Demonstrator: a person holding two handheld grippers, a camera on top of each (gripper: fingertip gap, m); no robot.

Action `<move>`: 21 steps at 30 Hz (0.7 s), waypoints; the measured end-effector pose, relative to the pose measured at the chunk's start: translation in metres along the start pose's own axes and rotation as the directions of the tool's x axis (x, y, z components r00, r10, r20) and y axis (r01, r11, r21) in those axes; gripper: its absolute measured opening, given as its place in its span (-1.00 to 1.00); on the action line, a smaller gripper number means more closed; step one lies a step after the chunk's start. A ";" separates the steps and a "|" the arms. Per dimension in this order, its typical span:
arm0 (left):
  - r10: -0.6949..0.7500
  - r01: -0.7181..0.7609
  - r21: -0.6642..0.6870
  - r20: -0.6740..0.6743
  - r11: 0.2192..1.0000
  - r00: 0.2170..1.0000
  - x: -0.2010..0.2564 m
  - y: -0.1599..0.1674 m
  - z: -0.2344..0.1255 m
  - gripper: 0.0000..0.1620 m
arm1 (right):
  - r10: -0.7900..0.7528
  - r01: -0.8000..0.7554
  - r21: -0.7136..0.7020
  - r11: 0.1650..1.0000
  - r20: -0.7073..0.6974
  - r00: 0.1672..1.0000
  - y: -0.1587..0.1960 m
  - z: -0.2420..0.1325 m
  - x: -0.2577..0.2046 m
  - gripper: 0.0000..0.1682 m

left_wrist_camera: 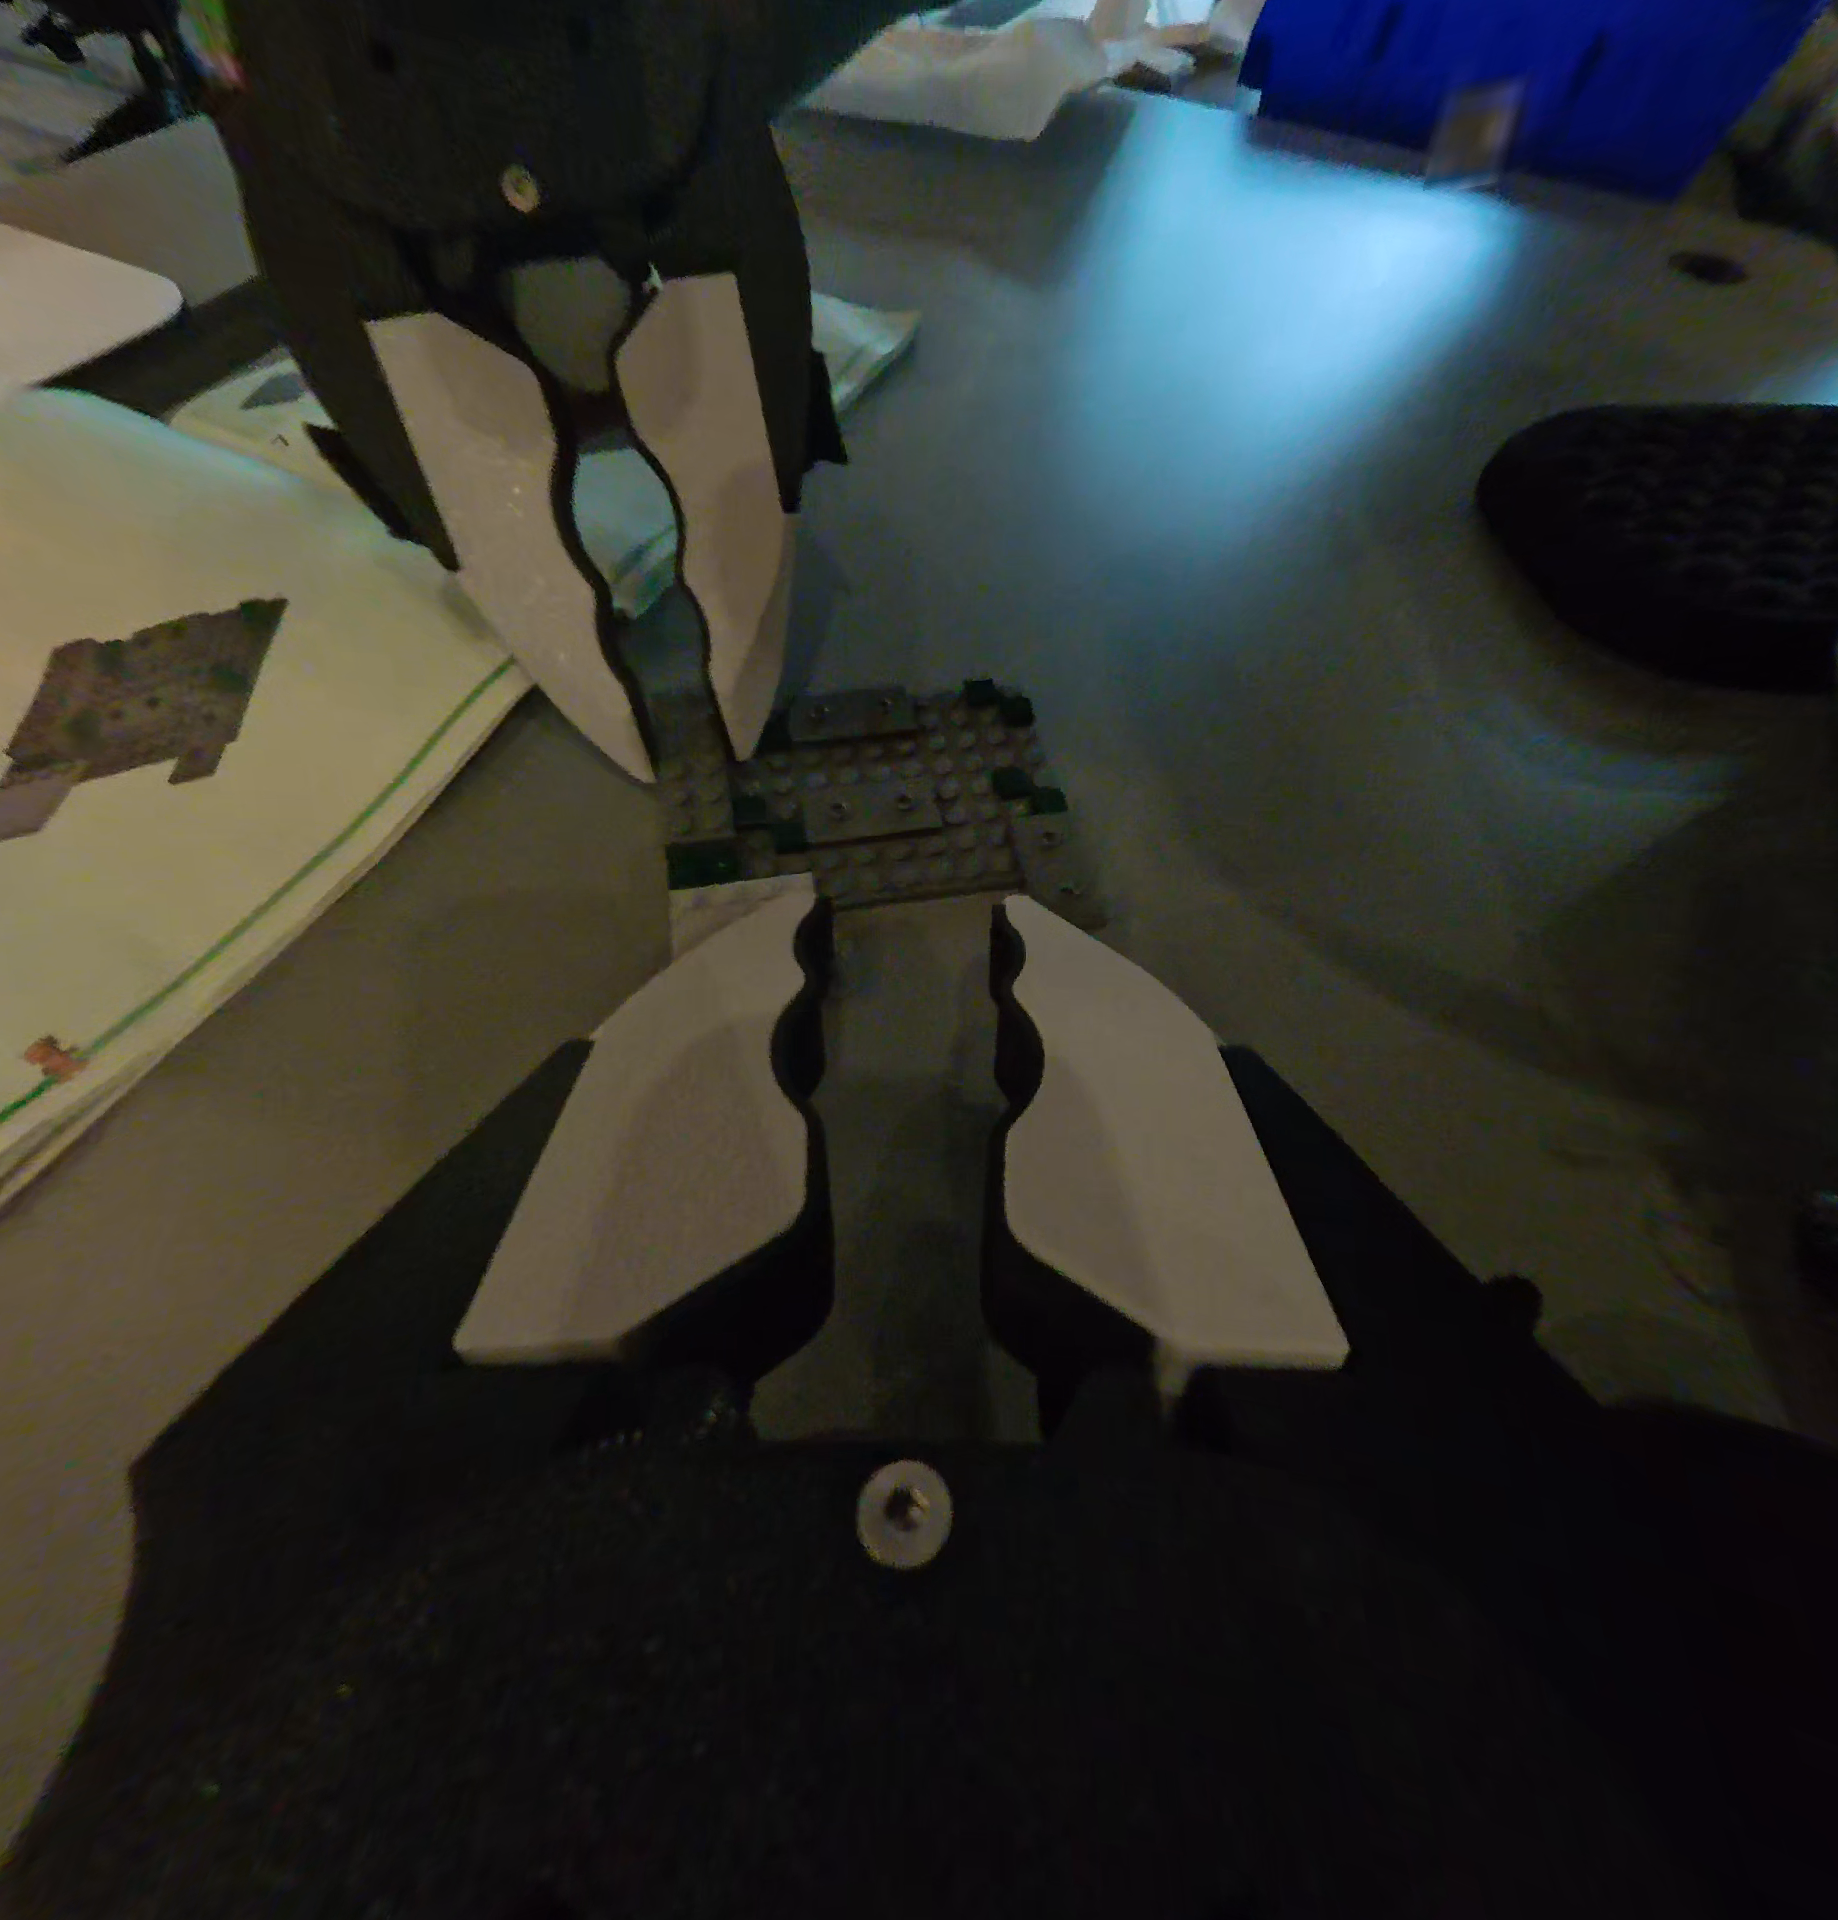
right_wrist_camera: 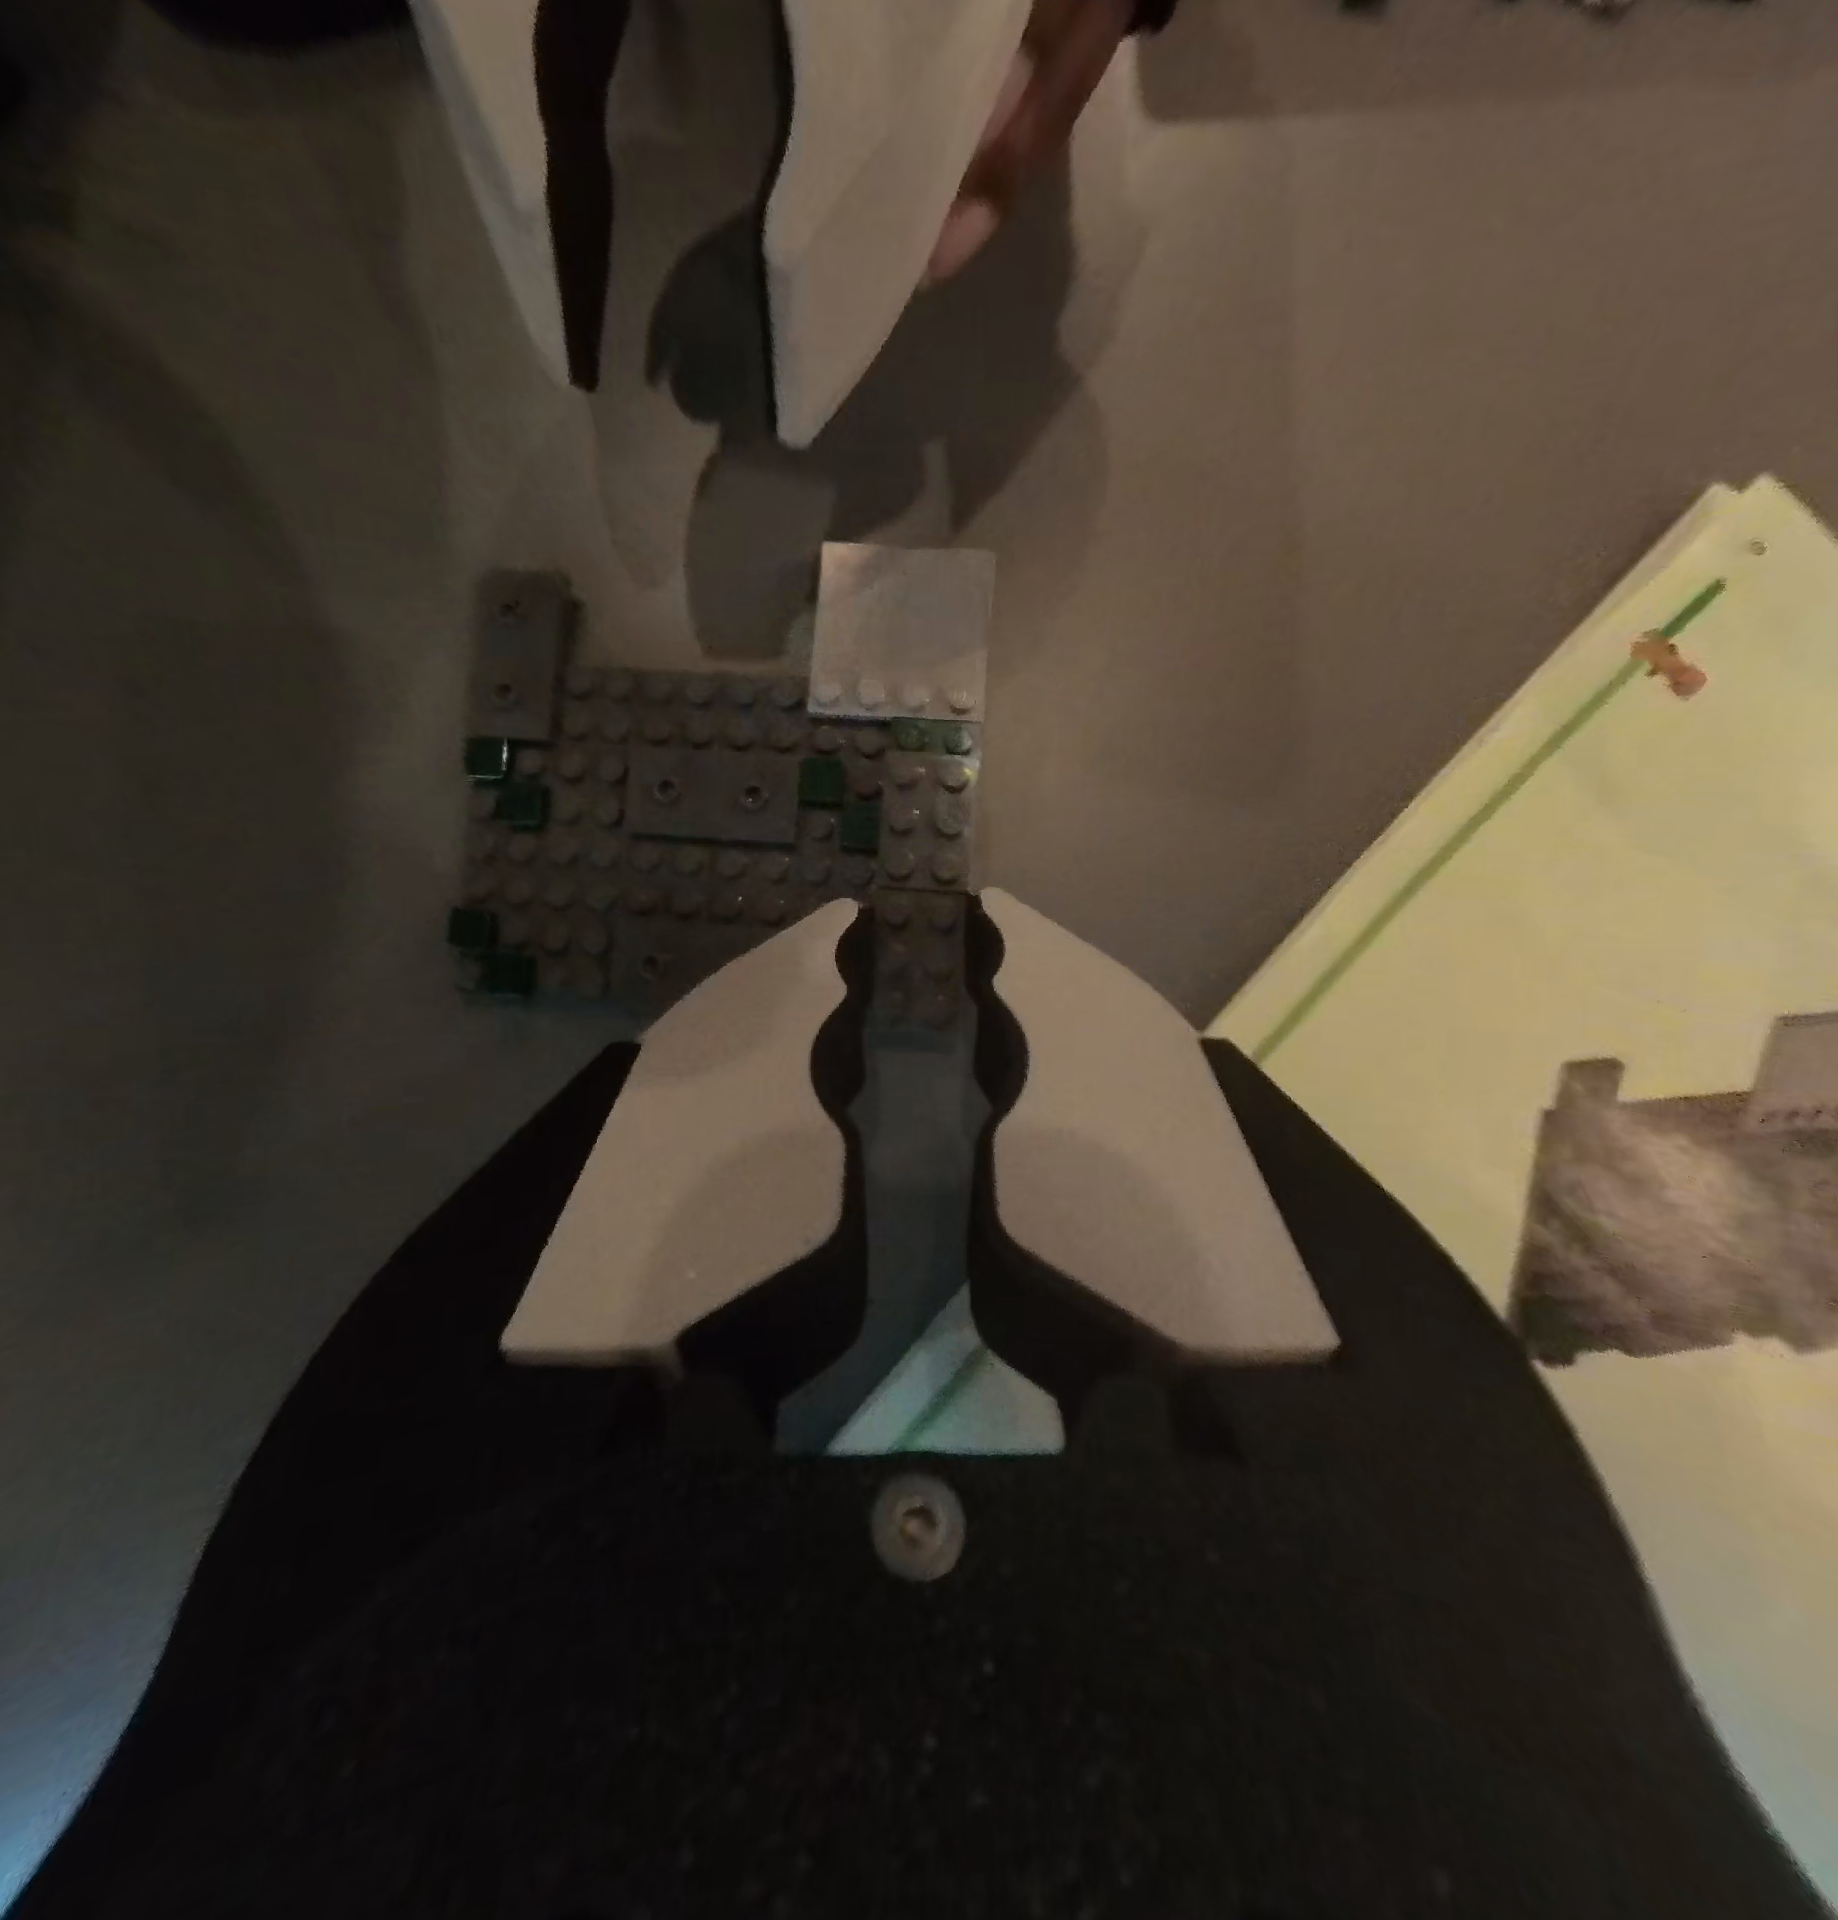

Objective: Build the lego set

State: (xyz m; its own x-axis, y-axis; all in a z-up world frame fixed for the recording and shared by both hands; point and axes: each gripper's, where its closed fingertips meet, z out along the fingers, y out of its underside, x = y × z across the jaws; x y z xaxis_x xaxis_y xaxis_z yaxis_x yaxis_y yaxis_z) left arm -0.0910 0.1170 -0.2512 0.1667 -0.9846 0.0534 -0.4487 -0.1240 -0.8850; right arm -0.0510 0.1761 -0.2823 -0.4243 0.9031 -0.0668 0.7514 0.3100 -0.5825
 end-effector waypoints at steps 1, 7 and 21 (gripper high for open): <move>-0.001 0.001 -0.007 0.000 1.000 1.000 0.000 0.001 0.001 -0.64 | 0.004 -0.004 -0.004 1.000 -0.002 1.000 -0.001 -0.001 0.000 -0.80; 0.011 -0.011 -0.019 0.001 1.000 1.000 0.001 0.002 0.003 -0.65 | 0.095 -0.084 0.071 0.994 -0.180 0.979 -0.027 -0.055 -0.002 -0.63; 0.068 -0.060 -0.249 0.022 0.967 0.997 -0.031 0.026 0.016 -0.44 | 0.341 -0.328 0.122 0.937 -0.528 0.778 -0.004 0.008 -0.079 -0.49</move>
State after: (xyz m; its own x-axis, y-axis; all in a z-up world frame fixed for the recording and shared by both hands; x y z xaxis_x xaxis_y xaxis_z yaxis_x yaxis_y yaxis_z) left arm -0.0933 0.1462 -0.2833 0.1556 -0.9877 -0.0168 -0.6624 -0.0917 -0.7435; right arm -0.0245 0.1011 -0.2818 0.1932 0.9651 0.1767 0.7816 -0.0425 -0.6224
